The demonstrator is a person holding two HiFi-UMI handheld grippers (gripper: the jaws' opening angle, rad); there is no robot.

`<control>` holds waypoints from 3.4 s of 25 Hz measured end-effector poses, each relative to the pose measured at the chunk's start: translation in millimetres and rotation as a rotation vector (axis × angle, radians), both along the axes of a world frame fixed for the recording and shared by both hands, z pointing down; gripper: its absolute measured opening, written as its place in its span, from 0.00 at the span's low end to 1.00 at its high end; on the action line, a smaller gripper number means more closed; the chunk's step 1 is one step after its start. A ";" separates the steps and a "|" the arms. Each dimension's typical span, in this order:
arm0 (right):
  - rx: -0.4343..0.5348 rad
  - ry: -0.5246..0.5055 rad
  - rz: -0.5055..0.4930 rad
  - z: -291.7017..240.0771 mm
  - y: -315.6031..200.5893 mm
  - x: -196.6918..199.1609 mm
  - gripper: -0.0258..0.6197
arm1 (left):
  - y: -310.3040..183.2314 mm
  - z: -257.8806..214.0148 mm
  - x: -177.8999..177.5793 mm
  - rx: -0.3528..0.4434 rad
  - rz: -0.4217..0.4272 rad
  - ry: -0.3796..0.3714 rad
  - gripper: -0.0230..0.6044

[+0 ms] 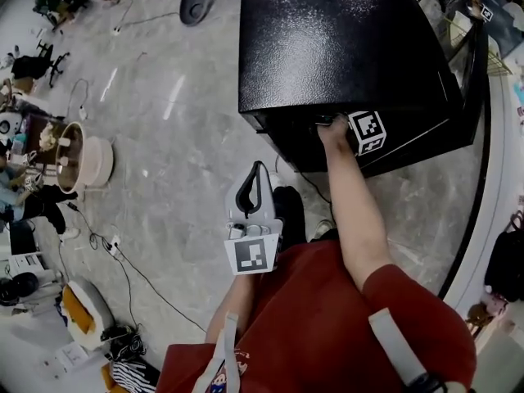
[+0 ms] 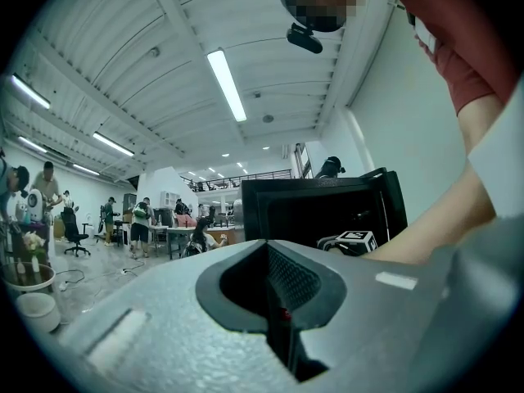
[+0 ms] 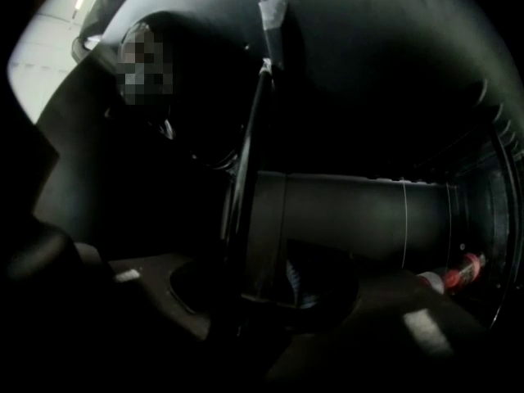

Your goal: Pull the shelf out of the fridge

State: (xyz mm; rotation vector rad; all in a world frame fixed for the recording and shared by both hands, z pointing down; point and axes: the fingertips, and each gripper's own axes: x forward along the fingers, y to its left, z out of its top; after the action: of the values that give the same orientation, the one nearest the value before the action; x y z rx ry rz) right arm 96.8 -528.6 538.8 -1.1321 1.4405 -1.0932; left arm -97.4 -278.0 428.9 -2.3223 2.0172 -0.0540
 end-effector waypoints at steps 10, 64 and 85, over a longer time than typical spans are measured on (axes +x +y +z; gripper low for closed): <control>-0.013 0.036 -0.008 -4.7 -8.4 -5.3 0.10 | 2.4 -0.2 -1.1 0.014 0.019 0.008 0.04; -0.089 -0.098 -0.089 6.6 165.8 28.1 0.05 | 63.0 -1.5 22.0 0.029 -0.032 0.088 0.04; -0.109 -0.057 -0.080 -14.2 276.1 35.3 0.05 | 97.4 -7.1 -0.3 -0.002 0.028 0.105 0.04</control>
State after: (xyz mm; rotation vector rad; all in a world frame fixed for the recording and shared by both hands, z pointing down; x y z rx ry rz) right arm 132.2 -252.5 524.6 -1.1177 1.4066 -1.2633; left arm -97.7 -180.5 421.7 -2.4023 2.0306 0.0692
